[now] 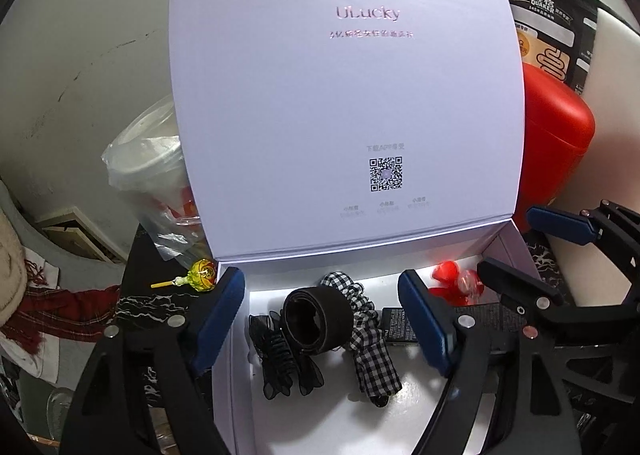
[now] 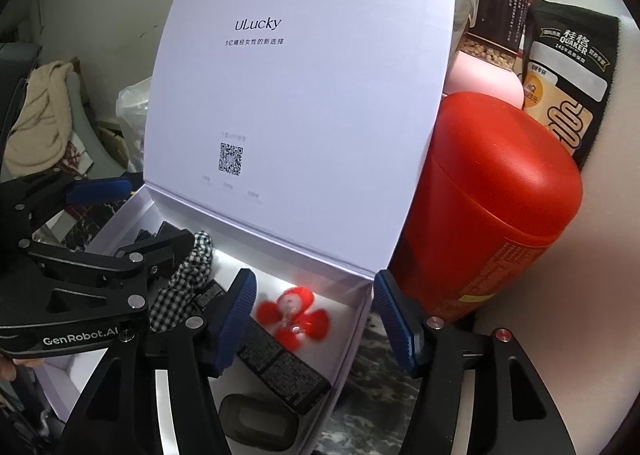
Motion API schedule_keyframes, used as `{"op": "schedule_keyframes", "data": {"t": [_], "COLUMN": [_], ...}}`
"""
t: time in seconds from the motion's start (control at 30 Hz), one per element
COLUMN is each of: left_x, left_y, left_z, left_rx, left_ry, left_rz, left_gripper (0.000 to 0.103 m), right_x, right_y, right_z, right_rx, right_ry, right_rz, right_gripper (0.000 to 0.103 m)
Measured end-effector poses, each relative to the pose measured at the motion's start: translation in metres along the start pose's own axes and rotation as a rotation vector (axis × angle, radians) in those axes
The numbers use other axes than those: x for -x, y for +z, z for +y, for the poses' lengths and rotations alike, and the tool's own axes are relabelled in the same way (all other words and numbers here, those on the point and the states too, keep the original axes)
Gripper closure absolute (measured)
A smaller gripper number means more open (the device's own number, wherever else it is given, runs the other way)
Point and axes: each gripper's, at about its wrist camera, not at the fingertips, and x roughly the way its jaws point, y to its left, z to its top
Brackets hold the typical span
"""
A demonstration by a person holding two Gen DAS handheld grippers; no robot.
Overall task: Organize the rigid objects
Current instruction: 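Lower and release the black ring and red fan into the box with both tools, then withdraw both open tools from the box back over the table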
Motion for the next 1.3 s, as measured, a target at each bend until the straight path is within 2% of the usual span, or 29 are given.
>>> {"op": "schedule_keyframes", "data": {"t": [0.3, 0.77, 0.97, 1.03, 1.1, 1.3], "left_x": [0.026, 0.088, 0.114, 0.122, 0.13, 0.151], "left_y": [-0.004, -0.007, -0.013, -0.015, -0.018, -0.027], "left_z": [-0.005, -0.002, 0.003, 0.004, 0.006, 0.005], "left_rx": [-0.027, -0.003, 0.031, 0.039, 0.043, 0.037], "left_ry": [0.073, 0.089, 0.065, 0.067, 0.062, 0.066], "left_rz": [-0.045, -0.116, -0.141, -0.151, -0.163, -0.192], "left_gripper": [0.024, 0.024, 0.024, 0.019, 0.003, 0.0], "right_x": [0.021, 0.087, 0.114, 0.125, 0.134, 0.159], "right_y": [0.001, 0.006, 0.002, 0.001, -0.001, -0.009], "right_z": [0.002, 0.012, 0.021, 0.023, 0.026, 0.033], "right_rx": [0.001, 0.016, 0.016, 0.016, 0.018, 0.011], "right_ry": [-0.003, -0.029, -0.05, -0.063, -0.082, -0.107], "right_rz": [-0.038, -0.104, -0.132, -0.144, -0.153, -0.181], "right_gripper": [0.042, 0.042, 0.042, 0.042, 0.041, 0.038]}}
